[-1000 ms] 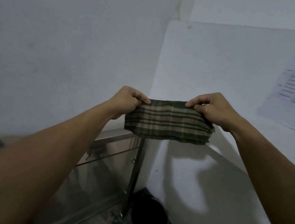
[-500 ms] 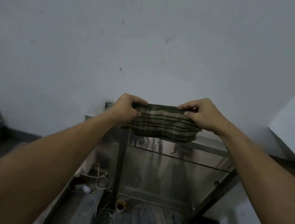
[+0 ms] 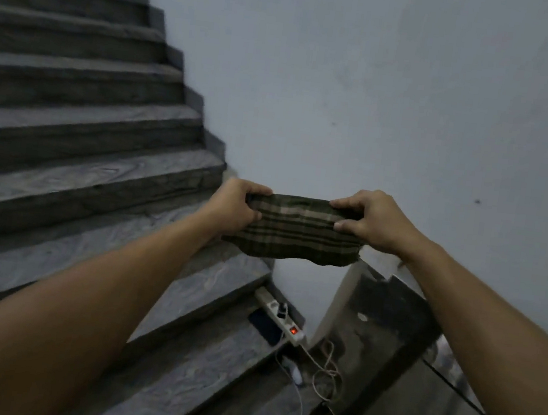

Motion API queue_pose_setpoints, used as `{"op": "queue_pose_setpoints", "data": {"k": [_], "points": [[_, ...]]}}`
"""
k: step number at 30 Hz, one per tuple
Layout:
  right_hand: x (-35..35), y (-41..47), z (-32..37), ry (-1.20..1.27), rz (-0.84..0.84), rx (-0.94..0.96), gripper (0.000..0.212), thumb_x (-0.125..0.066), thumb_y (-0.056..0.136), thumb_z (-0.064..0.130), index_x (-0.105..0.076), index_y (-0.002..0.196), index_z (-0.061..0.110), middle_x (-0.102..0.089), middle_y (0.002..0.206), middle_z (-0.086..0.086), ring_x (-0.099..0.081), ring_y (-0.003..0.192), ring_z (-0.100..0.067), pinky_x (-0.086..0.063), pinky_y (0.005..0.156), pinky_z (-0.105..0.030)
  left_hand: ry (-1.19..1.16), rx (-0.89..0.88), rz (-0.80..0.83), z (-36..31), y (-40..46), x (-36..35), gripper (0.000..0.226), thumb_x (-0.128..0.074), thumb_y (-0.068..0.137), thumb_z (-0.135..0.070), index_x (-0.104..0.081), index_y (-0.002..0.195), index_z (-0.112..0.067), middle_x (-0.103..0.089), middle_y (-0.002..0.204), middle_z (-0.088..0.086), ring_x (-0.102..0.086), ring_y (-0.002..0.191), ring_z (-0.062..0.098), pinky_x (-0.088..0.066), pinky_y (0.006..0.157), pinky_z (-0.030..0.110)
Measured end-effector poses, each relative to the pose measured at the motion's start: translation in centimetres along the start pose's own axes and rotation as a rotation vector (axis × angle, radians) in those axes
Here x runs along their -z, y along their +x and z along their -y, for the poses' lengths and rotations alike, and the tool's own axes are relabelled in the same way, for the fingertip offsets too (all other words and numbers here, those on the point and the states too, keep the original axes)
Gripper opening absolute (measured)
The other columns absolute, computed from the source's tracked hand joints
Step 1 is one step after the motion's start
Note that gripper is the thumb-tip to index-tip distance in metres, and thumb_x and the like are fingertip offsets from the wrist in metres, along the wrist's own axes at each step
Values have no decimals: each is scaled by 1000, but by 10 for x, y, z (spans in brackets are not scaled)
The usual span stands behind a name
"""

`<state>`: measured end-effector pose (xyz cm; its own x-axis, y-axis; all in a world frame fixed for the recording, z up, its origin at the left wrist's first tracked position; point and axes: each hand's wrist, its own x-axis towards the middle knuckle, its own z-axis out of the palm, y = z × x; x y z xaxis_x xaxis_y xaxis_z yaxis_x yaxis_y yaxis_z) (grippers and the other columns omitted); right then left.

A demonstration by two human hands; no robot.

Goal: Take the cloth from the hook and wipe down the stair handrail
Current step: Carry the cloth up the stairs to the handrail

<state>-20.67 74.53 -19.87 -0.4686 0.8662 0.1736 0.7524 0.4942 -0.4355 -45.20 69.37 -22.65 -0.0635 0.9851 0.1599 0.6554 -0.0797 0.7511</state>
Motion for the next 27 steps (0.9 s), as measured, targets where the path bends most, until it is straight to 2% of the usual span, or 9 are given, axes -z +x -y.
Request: {"op": "queue_pose_setpoints", "data": {"k": [6,10,12,16,22,25,27], "points": [[-71,127,108,-20,46,257,44,-74,78,12,-64,121,15,-60,103,-4,-57,101,-22,-46,95,-35,90,168,-174,84,5,126,50,-68,82,2,-57,129,-10,-60,127,8,-55,118,24,-45,103,36],[-108,216,197,26,80,362,43,-73,80,13,-63,122,14,-55,97,2,-55,93,-17,-43,84,-26,167,242,-281,136,22,226,53,-73,77,0,-60,127,-11,-61,127,9,-55,120,25,-44,105,37],[-116,254,238,43,104,392,44,-74,80,13,-63,122,15,-53,96,5,-54,92,-15,-39,82,-23,175,287,-289,149,29,275,53,-72,79,0,-57,129,-11,-59,130,9,-54,121,24,-44,104,34],[-118,322,317,83,95,486,44,-75,78,13,-65,121,15,-53,97,3,-52,92,-13,-39,86,-21,190,344,-347,164,43,365,52,-68,83,-1,-55,131,-12,-57,129,7,-55,118,24,-47,93,29],[-110,408,405,121,126,600,43,-74,79,12,-65,121,16,-55,100,4,-53,92,-12,-44,86,-25,249,387,-483,180,69,464,53,-73,78,-1,-59,127,-15,-60,126,7,-57,115,24,-52,93,33],[-108,455,439,149,143,658,43,-75,78,10,-65,120,14,-56,99,5,-53,92,-11,-40,84,-22,236,410,-492,186,90,505,53,-71,80,0,-57,129,-13,-60,128,7,-56,117,22,-47,93,26],[-109,486,458,157,138,694,42,-75,78,10,-66,119,15,-55,97,6,-54,93,-14,-41,84,-23,242,427,-507,190,104,528,51,-68,83,1,-56,131,-11,-59,129,8,-55,118,23,-45,95,26]]}}
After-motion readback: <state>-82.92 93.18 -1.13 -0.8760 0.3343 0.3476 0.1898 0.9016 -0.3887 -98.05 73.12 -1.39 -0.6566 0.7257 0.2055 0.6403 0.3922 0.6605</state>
